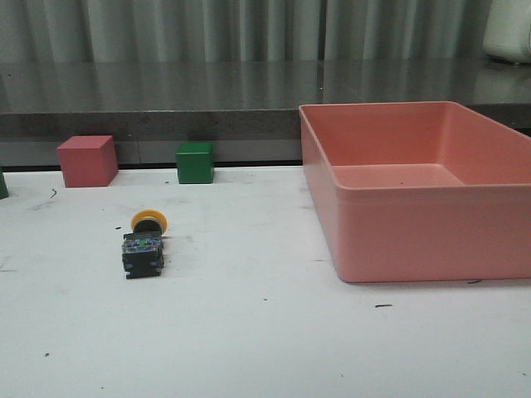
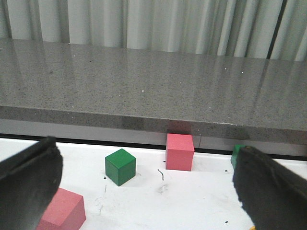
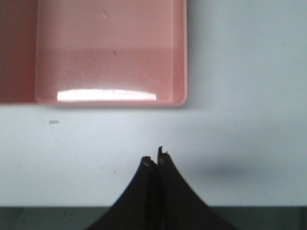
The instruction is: Place and stand button with both arms
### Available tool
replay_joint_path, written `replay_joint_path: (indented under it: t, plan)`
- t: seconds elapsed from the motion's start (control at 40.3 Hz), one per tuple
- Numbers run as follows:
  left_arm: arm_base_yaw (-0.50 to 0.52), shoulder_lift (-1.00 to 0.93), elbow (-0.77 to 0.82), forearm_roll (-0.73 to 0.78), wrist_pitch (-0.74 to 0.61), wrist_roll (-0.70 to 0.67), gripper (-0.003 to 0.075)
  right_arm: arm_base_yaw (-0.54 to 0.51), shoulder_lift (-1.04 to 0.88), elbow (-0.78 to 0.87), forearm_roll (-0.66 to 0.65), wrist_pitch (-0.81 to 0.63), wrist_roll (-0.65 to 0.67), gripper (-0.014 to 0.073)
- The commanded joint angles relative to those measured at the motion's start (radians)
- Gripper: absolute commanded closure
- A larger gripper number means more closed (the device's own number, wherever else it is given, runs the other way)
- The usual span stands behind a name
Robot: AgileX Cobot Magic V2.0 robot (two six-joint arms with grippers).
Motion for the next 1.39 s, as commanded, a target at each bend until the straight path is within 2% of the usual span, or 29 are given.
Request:
replay_joint_path:
  t: [0.0,0.348,0.596,0.77,0.944,1.117,1.242,1.366]
  plan:
    - [0.002,0.012,-0.036,-0.007,-0.077,-0.008,0.0027,-0.004,-0.115,0.114,-0.012,-0.116,-0.013,0.0655]
    - [0.002,0.012,-0.036,-0.007,-0.077,-0.008,0.0027,-0.004,-0.567,0.622,-0.083,-0.674,-0.013,0.0655]
    - [0.002,0.012,-0.036,-0.007,-0.077,-0.008,0.0028,-0.004,-0.885,0.864,-0.093,-0.895,-0.013,0.0655]
    - [0.002,0.012,-0.036,-0.007,-0.083,-0.008,0.0027,-0.004,-0.992,0.903,-0.093,-0.933,-0.013,0.0655]
    - [0.002,0.023,-0.038,-0.016,-0.085,-0.008,0.0028,-0.004,-0.995,0.903,-0.093,-0.933,-0.013,0.0655]
    - [-0.004,0.144,-0.085,-0.036,-0.086,-0.008,0.0027,-0.004,-0.995,0.903,-0.093,-0.933,-0.013,0.0655]
    - [-0.057,0.28,-0.16,-0.067,-0.076,-0.008,0.0027,-0.004,-0.995,0.903,-0.093,-0.932,-0.013,0.0655]
    - [-0.177,0.436,-0.253,-0.07,-0.049,-0.008,0.0027,-0.004,-0.995,0.903,-0.093,-0.932,-0.013,0.0655]
